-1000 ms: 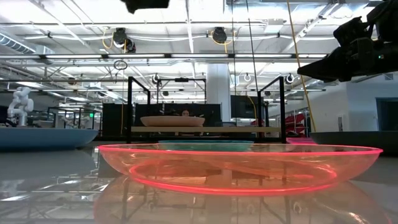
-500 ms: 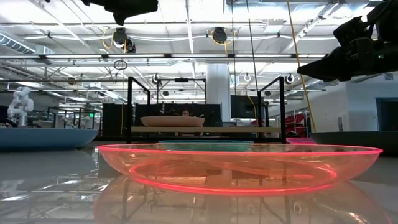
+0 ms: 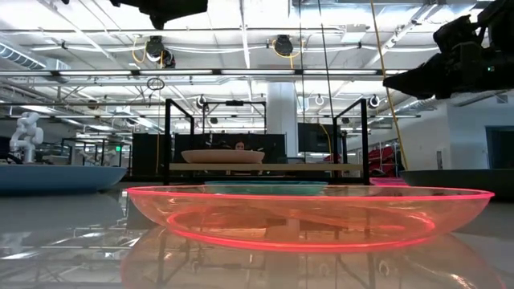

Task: Place and stack plates onto a shelf
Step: Stack the black plate on top of the light orange plate on the shelf

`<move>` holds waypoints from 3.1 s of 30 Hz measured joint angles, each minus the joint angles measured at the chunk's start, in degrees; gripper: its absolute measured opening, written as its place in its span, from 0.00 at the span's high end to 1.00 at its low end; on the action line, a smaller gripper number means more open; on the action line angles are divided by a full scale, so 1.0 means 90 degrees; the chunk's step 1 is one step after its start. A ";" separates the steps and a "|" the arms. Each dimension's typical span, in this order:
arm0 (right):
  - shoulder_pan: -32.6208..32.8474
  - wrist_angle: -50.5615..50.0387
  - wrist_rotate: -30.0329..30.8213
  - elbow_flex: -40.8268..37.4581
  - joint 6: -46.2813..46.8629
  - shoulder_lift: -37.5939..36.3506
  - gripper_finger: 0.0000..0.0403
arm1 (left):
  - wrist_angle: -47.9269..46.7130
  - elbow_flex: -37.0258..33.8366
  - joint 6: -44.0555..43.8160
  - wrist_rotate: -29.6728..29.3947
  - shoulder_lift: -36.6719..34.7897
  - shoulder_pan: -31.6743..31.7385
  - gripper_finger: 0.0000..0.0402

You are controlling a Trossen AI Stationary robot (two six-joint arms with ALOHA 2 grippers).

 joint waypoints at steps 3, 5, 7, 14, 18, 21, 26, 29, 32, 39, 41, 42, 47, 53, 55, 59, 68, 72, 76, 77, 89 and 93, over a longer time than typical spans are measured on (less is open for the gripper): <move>0.0000 0.0339 -0.0145 0.0001 0.0302 0.0000 0.79 | 0.0000 0.0000 -0.0142 0.0000 0.0000 0.0000 0.74; 0.0002 0.0709 -0.0400 0.0000 0.0715 0.0000 0.79 | 0.0000 0.0000 -0.0284 0.0000 0.0000 0.0001 0.74; 0.0002 0.1160 -0.0670 0.0000 0.1100 0.0000 0.79 | 0.0000 0.0000 -0.0382 0.0000 0.0000 0.0007 0.74; 0.0005 0.0651 -0.0885 0.0355 0.1487 0.0105 0.79 | 0.0075 0.0000 -0.0522 0.0000 0.0000 0.0007 0.74; 0.0005 -0.0918 -0.0872 0.1345 0.1676 0.0751 0.79 | 0.0080 0.0000 -0.0617 0.0000 0.0000 0.0007 0.74; 0.0005 -0.2095 -0.0888 0.2113 0.1795 0.1546 0.79 | 0.0078 0.0000 -0.0594 0.0000 0.0000 0.0007 0.74; 0.0007 -0.3783 -0.1079 0.3018 0.1943 0.3130 0.79 | 0.0063 0.0000 -0.0592 0.0000 0.0000 0.0007 0.74; 0.0007 -0.3946 -0.1584 0.3084 0.1962 0.3991 0.79 | 0.0056 0.0000 -0.0575 0.0000 0.0000 0.0007 0.74; 0.0010 -0.3965 -0.2045 0.3087 0.1959 0.4725 0.78 | 0.0053 0.0000 -0.0563 0.0000 0.0000 0.0007 0.74; 0.0005 -0.3834 -0.1727 0.3094 0.1201 0.5767 0.68 | 0.0034 0.0000 -0.0436 0.0000 0.0002 0.0008 0.74; 0.0004 -0.3787 -0.1510 0.3095 0.1089 0.5867 0.65 | 0.0032 0.0000 -0.0403 0.0000 0.0000 0.0007 0.74; 0.0000 -0.3791 -0.1435 0.3098 0.1041 0.5894 0.63 | 0.0021 0.0000 -0.0401 0.0000 0.0000 0.0007 0.74; -0.0064 -0.3948 -0.1338 0.3101 0.1024 0.5997 0.61 | -0.0002 0.0000 -0.0405 -0.0001 0.0000 0.0007 0.74; -0.0247 -0.4147 -0.1337 0.3094 0.1030 0.6142 0.65 | -0.0005 0.0000 -0.0427 -0.0002 0.0000 0.0007 0.74; -0.0307 -0.4140 -0.1333 0.3089 0.1030 0.6195 0.68 | -0.0005 0.0000 -0.0448 -0.0001 0.0001 0.0007 0.74; -0.0451 -0.4087 -0.1338 0.3089 0.1032 0.6283 0.77 | -0.0007 0.0000 -0.0495 0.0000 0.0000 0.0007 0.74; -0.0673 -0.3801 -0.1384 0.3089 0.0774 0.6283 0.98 | -0.0045 0.0000 -0.0503 0.0000 0.0000 0.0007 0.74; -0.0719 -0.3668 -0.1409 0.3089 0.0739 0.6173 0.99 | -0.0049 0.0000 -0.0510 0.0000 0.0000 0.0007 0.74; -0.0732 -0.3418 -0.1661 0.3084 0.0910 0.5901 1.00 | -0.0046 0.0000 -0.0525 -0.0001 0.0000 0.0007 0.74; -0.0746 -0.3260 -0.1774 0.3084 0.1018 0.5812 1.00 | -0.0048 0.0000 -0.0538 -0.0002 0.0002 0.0007 0.74; -0.1460 0.0755 -0.2011 0.3156 0.2425 0.5318 1.00 | 0.0049 0.0000 -0.0590 -0.0002 0.0000 0.0007 0.74; -0.1926 0.0931 -0.1745 0.3812 0.2502 0.5832 1.00 | 0.0145 0.0000 -0.0566 -0.0002 0.0000 0.0007 0.74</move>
